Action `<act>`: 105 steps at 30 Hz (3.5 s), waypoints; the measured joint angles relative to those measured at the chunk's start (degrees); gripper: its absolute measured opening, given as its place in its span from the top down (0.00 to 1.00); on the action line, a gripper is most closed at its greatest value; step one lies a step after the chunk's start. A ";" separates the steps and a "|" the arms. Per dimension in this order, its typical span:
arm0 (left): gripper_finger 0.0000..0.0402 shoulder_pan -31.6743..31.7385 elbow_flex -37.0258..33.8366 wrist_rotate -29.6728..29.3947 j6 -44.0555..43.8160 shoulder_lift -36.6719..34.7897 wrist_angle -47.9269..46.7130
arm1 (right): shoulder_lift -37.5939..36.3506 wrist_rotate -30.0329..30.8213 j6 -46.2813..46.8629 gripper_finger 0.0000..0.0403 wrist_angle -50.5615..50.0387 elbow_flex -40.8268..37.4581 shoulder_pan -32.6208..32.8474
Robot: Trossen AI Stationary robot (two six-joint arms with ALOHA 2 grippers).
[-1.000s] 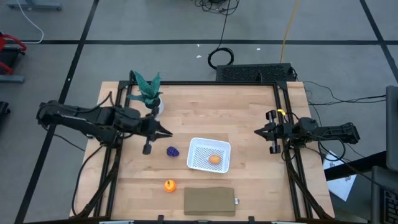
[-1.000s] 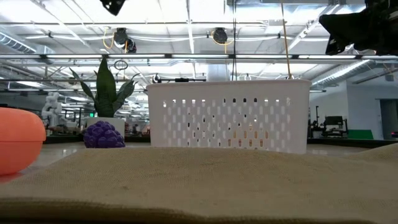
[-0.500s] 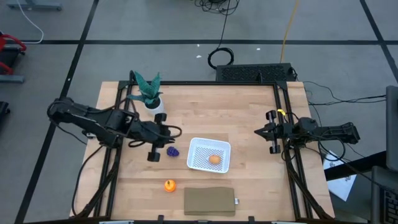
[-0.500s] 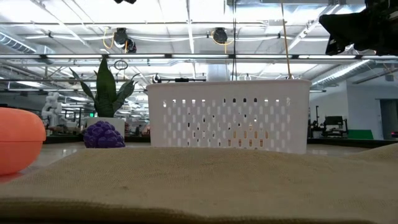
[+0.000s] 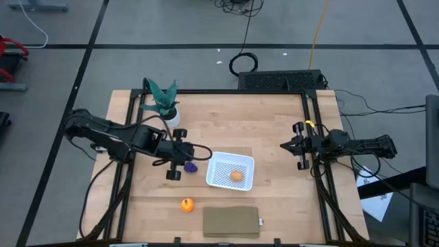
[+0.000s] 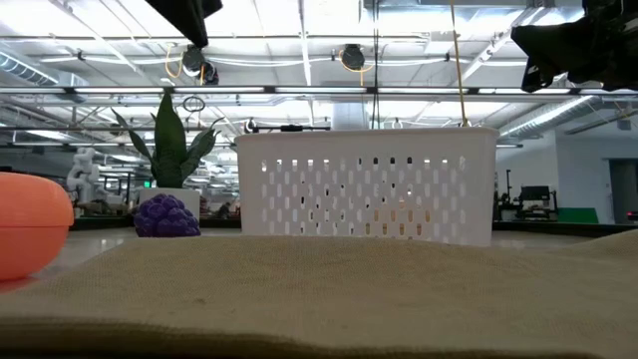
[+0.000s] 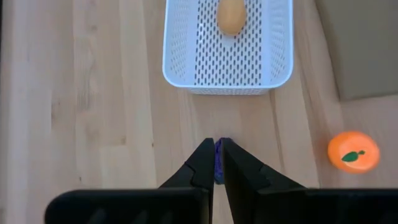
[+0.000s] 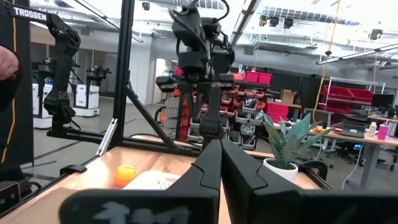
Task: Pick and placing Produce into tupperware
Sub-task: Put the grapes into the white basket
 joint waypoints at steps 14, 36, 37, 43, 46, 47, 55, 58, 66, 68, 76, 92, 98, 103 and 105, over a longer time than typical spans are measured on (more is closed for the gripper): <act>0.92 0.20 -0.02 1.45 2.18 7.68 -4.62 | 0.09 0.00 0.00 1.00 0.04 -0.02 0.00; 0.51 0.20 -0.02 3.52 0.27 9.97 -4.71 | 0.24 0.00 0.03 1.00 -0.37 -0.02 0.00; 0.47 0.20 -0.02 3.52 0.19 10.11 -4.57 | 0.24 0.00 0.03 1.00 -0.37 -0.02 0.00; 0.25 -0.22 -0.04 3.61 1.46 11.20 -3.67 | 0.24 -0.02 0.66 1.00 -0.39 -0.02 0.00; 0.17 -0.50 -0.11 4.37 1.55 12.17 -3.07 | 0.22 0.00 0.66 1.00 -0.50 -0.02 0.00; 0.15 -0.52 -0.06 4.46 1.83 12.64 -2.41 | 0.22 -0.02 0.66 1.00 -0.62 -0.02 -0.02; 0.05 -0.70 -1.75 4.26 4.68 16.81 -0.23 | 0.59 0.00 0.66 1.00 -1.02 -0.02 0.00; 0.05 0.04 -4.36 5.00 7.02 17.25 3.91 | 0.89 0.00 0.66 1.00 -0.62 -0.02 0.00; 0.05 2.14 -9.79 9.56 8.24 17.01 10.79 | 1.20 0.00 0.66 1.00 -0.85 -0.02 -0.02; 0.05 2.50 -10.66 12.04 8.47 17.01 11.57 | 1.20 0.00 0.66 1.00 -0.82 -0.02 0.00; 0.05 4.22 -13.52 15.06 6.90 17.01 12.66 | 1.20 0.00 0.66 1.00 -0.86 -0.02 -0.01; 0.05 6.72 -20.57 15.13 8.24 17.01 19.19 | 1.20 0.00 0.64 1.00 -0.87 -0.02 0.00; 0.05 6.69 -21.81 13.94 8.66 17.01 20.98 | 1.20 0.00 0.60 1.00 -0.87 -0.02 0.00; 0.05 6.71 -21.81 13.03 8.98 17.01 21.23 | 1.20 0.00 0.53 1.00 -0.87 -0.02 -0.02; 0.05 6.71 -21.81 13.03 9.09 17.01 21.23 | 1.20 0.00 0.51 1.00 -0.87 0.00 -0.02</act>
